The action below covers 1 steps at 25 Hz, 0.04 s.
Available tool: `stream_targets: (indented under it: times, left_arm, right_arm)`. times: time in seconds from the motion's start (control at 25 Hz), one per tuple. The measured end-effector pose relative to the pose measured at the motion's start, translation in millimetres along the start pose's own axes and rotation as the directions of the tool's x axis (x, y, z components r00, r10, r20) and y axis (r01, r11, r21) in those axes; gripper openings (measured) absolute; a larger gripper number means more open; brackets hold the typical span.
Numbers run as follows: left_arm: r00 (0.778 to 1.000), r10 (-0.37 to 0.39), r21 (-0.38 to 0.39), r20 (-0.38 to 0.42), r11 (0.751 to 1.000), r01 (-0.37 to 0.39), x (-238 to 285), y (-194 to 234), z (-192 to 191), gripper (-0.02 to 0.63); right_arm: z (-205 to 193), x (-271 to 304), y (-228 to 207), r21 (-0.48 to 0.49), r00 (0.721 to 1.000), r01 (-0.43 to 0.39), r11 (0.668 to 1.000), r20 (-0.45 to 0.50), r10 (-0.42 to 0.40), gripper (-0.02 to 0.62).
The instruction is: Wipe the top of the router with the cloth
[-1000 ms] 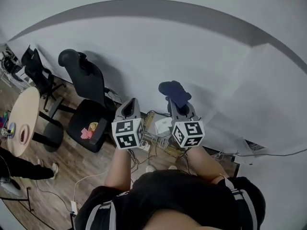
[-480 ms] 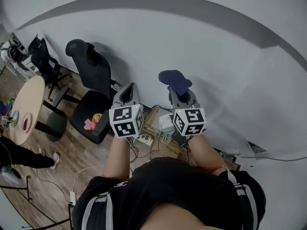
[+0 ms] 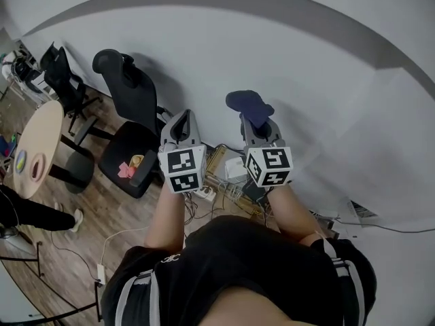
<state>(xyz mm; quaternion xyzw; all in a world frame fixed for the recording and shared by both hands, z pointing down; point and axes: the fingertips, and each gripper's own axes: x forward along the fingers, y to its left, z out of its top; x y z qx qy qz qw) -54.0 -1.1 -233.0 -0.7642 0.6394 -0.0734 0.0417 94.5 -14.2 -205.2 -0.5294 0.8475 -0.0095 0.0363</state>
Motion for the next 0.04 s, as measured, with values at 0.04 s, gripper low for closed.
stream_targets:
  times: [0.04]
  left_arm:
    - [1.000,-0.003,0.008,0.003,1.000,0.003,1.2,-2.0,1.7,0.011]
  right_arm:
    - [1.0,0.9,-1.3,-0.001,1.000,-0.001,1.000,0.001,0.001,0.044]
